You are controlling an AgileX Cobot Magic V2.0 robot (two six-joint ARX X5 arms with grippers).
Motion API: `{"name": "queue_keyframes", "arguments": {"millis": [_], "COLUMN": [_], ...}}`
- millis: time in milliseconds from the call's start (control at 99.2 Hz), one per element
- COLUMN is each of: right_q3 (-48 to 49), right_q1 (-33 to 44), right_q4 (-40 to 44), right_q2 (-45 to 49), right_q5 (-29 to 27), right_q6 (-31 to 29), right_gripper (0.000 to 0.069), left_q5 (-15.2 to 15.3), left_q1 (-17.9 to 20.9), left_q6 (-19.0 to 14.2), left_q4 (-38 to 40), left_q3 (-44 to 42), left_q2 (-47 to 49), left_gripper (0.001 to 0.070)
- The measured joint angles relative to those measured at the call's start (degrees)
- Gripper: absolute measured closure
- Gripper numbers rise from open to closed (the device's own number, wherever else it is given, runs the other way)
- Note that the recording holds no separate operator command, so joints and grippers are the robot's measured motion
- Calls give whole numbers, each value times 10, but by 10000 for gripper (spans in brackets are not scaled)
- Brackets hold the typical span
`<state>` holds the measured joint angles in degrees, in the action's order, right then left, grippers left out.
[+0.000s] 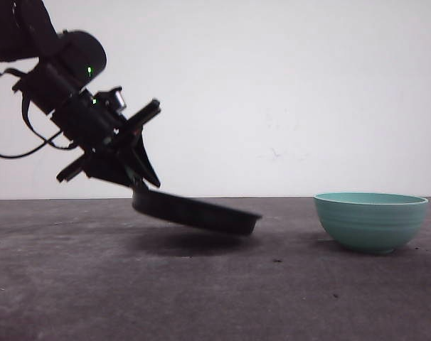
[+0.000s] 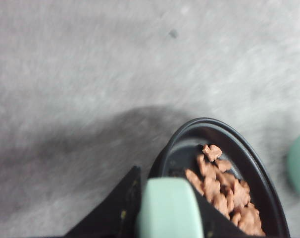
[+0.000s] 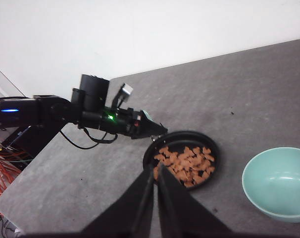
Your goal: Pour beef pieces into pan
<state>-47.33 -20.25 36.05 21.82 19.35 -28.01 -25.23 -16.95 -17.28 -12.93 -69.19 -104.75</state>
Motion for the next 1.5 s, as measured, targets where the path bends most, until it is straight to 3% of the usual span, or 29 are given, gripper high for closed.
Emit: {"name": "queue_keyframes", "arguments": {"millis": [252,313,373,504,585,746,928,998,1059,1119,1230,1271,1351,1503], "right_q3": [0,0,0,0,0,0,0,0,0,0,0,0,0,0], "right_q1": [0,0,0,0,0,0,0,0,0,0,0,0,0,0], "right_q4": [0,0,0,0,0,-9,-39,-42,-42,-42,-54,-64,-81,-89], "right_q2": [0,0,0,0,0,0,2,8,16,25,38,41,44,44], "right_q5": [0,0,-1,-10,-16,-62,-155,-188,-213,-233,-259,-264,-269,-269], "right_q6": [-10,-10,-10,-10,-9,8,65,94,120,149,208,229,269,313], "right_gripper": [679,679,679,679,679,679,679,679,679,679,679,679,679,679], "left_q5": [-7,-6,-6,-6,-6,4,52,66,89,110,148,162,189,195], "left_q1": [0,0,0,0,0,0,0,0,-2,-4,-9,-9,-9,-8], "left_q6": [0,0,-1,-3,-3,-3,-3,-3,-2,1,3,3,3,2], "left_q4": [-37,-46,-61,-66,-73,-76,-74,-73,-73,-73,-64,-61,-56,-87], "left_q3": [-12,-12,-10,-9,-9,-8,-8,-8,-8,-8,16,39,103,242], "left_q2": [-19,-19,-21,-21,-13,53,191,249,305,355,449,485,559,715], "left_gripper": [658,628,512,137,26,16,16,34,116,243,555,619,672,688]}}
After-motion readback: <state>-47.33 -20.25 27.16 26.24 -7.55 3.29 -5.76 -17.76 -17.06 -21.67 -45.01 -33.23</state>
